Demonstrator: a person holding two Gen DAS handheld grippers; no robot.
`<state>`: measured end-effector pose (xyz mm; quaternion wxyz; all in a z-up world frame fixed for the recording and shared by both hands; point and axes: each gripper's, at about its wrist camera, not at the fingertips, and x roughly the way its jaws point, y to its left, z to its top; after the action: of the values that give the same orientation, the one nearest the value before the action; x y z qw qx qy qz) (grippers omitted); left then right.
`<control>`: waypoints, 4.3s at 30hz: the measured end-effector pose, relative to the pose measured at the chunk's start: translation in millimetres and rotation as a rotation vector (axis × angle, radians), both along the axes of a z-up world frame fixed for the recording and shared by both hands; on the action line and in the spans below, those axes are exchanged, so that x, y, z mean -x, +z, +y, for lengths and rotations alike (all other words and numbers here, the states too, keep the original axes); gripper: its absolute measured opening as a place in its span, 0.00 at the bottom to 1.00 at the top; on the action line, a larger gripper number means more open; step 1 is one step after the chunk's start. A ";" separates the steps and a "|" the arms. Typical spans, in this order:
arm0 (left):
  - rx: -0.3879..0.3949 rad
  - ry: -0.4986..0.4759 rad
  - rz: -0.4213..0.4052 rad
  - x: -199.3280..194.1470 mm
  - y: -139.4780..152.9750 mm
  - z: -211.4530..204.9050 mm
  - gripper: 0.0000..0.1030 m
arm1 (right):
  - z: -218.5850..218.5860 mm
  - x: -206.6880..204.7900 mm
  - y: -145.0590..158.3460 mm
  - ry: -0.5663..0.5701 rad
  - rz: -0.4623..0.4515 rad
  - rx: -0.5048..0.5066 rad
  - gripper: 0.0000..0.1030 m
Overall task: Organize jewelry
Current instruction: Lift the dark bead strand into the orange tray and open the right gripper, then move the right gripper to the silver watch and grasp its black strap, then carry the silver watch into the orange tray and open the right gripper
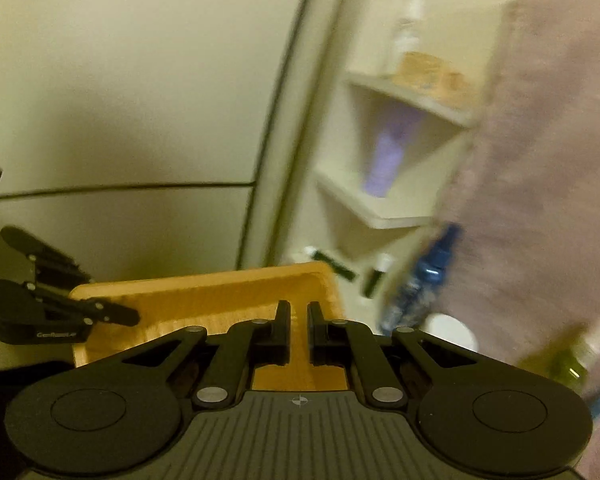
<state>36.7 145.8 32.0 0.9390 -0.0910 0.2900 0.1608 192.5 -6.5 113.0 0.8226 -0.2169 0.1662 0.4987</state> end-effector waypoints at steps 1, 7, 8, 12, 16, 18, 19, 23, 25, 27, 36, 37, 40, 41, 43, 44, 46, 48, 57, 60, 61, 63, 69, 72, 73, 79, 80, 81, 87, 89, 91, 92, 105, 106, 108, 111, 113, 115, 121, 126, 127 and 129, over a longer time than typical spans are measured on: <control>0.000 0.000 0.000 0.0 -0.1 0.1 0.07 | -11.5 -0.6 1.2 -0.026 0.003 -0.017 0.06; -0.001 0.001 -0.001 -0.8 -0.3 -0.5 0.07 | -103.9 -8.8 -10.5 -0.297 0.018 -0.059 0.06; -0.003 0.000 0.000 -0.7 -0.5 -0.7 0.07 | -119.7 -10.0 -15.7 -0.349 0.024 -0.057 0.06; -0.010 0.000 0.002 -0.9 -0.3 -2.0 0.07 | -175.2 -9.1 -44.1 -0.524 0.085 -0.036 0.07; -0.016 0.000 0.005 -0.7 0.5 -3.5 0.07 | -201.2 2.3 -75.3 -0.617 0.161 -0.035 0.11; -0.019 0.001 0.005 -0.6 1.1 -4.8 0.07 | -206.2 8.9 -91.0 -0.652 0.198 -0.043 0.31; -0.022 0.002 0.006 -0.6 1.1 -5.4 0.07 | -208.8 12.2 -97.2 -0.668 0.215 -0.052 0.55; -0.024 0.002 0.010 -0.8 1.0 -6.3 0.07 | -206.6 24.6 -118.7 -0.714 0.247 -0.092 0.74; -0.026 0.003 0.011 -1.0 1.1 -6.7 0.07 | -201.5 28.8 -126.9 -0.730 0.263 -0.093 0.74; -0.027 0.004 0.012 -1.0 1.1 -7.3 0.07 | -195.0 32.9 -136.4 -0.752 0.272 -0.104 0.74; -0.034 0.002 0.020 -2.5 2.2 -6.6 0.07 | -175.8 26.8 -166.7 -0.874 0.336 -0.152 0.74; -0.035 0.003 0.020 -2.6 2.1 -6.6 0.07 | -173.9 25.7 -168.3 -0.879 0.335 -0.156 0.74; -0.035 0.003 0.022 -2.8 2.0 -6.7 0.07 | -167.5 21.2 -173.2 -0.904 0.320 -0.153 0.74; -0.036 0.002 0.021 -2.7 2.0 -6.7 0.07 | -165.6 19.2 -175.0 -0.911 0.320 -0.151 0.74; -0.036 0.002 0.021 -2.9 2.0 -7.0 0.07 | -161.0 15.6 -178.6 -0.921 0.310 -0.128 0.74; -0.036 0.002 0.021 -2.8 2.1 -6.8 0.07 | -158.7 14.5 -180.1 -0.930 0.301 -0.113 0.74; -0.036 0.002 0.021 -2.7 2.1 -6.8 0.07 | -157.4 13.1 -182.4 -0.934 0.289 -0.099 0.71; -0.036 0.003 0.021 -2.8 2.1 -6.8 0.07 | -158.7 12.9 -184.2 -0.937 0.280 -0.087 0.65; -0.038 0.002 0.021 -2.5 1.9 -6.7 0.07 | -167.9 19.7 -182.7 -0.908 0.261 -0.075 0.49; -0.039 0.002 0.020 -2.2 1.7 -7.0 0.07 | -166.6 23.7 -182.9 -0.909 0.243 -0.063 0.48; -0.039 0.001 0.021 -2.4 1.7 -7.2 0.07 | -165.9 25.2 -183.3 -0.914 0.237 -0.060 0.48; -0.040 0.002 0.020 -2.3 1.6 -7.4 0.07 | -165.5 26.8 -183.7 -0.918 0.237 -0.062 0.48; -0.042 0.001 0.019 -1.5 1.9 -8.6 0.07 | -165.2 26.9 -183.2 -0.924 0.236 -0.059 0.49; -0.042 0.000 0.020 -1.8 1.9 -8.8 0.07 | -164.5 27.1 -183.0 -0.920 0.234 -0.058 0.50; -0.042 0.001 0.020 -1.4 1.8 -8.5 0.07 | -164.4 27.1 -182.9 -0.922 0.235 -0.059 0.50; -0.043 0.000 0.019 -1.3 1.8 -8.8 0.07 | -162.9 27.3 -182.9 -0.924 0.233 -0.052 0.52; -0.043 0.000 0.019 -1.7 1.9 -8.7 0.07 | -162.9 27.2 -183.3 -0.925 0.235 -0.050 0.52; -0.042 0.000 0.020 -1.4 1.8 -8.5 0.07 | -162.9 27.4 -183.9 -0.928 0.235 -0.048 0.52; -0.041 0.000 0.019 -1.0 2.3 -9.7 0.07 | -163.0 28.5 -185.6 -0.926 0.228 -0.046 0.52; -0.042 0.000 0.019 -1.0 2.2 -9.4 0.07 | -162.3 28.6 -185.3 -0.930 0.226 -0.044 0.47; -0.041 -0.001 0.020 -1.1 2.3 -9.5 0.07 | -162.2 29.1 -184.7 -0.933 0.225 -0.044 0.40; -0.042 -0.001 0.020 -1.2 2.3 -9.6 0.07 | -162.2 29.6 -184.3 -0.935 0.224 -0.045 0.37; -0.042 0.000 0.019 -0.9 2.1 -9.6 0.07 | -158.9 36.3 -171.0 -0.915 0.145 -0.049 0.34; -0.042 0.000 0.019 -0.8 2.2 -9.6 0.07 | -158.4 35.9 -169.3 -0.913 0.138 -0.052 0.34; -0.042 0.000 0.019 -0.8 2.1 -9.8 0.07 | -157.2 34.0 -166.9 -0.907 0.130 -0.054 0.34; -0.042 0.000 0.019 -1.0 2.1 -9.5 0.07 | -155.6 31.2 -163.6 -0.900 0.117 -0.061 0.34; -0.041 0.001 0.019 -0.9 2.1 -9.5 0.07 | -153.3 29.9 -160.2 -0.891 0.111 -0.069 0.34; -0.041 0.000 0.019 -0.9 2.0 -9.5 0.07 | -149.1 30.1 -156.0 -0.876 0.103 -0.079 0.34; -0.040 0.000 0.019 -0.3 2.6 -10.2 0.07 | -122.5 34.3 -138.1 -0.786 0.104 -0.122 0.34; -0.039 -0.001 0.019 -0.1 3.7 -10.5 0.07 | -87.1 36.2 -129.5 -0.612 0.192 -0.168 0.34; -0.037 0.000 0.018 0.1 4.0 -11.1 0.07 | -78.2 37.6 -128.8 -0.578 0.206 -0.168 0.34; -0.037 0.000 0.018 -0.1 4.1 -10.9 0.07 | -61.7 40.3 -128.3 -0.507 0.238 -0.174 0.34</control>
<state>36.9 134.9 36.2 0.9380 -0.0722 0.2953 0.1667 152.2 -68.2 -15.3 0.9112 -0.0369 0.2671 0.3115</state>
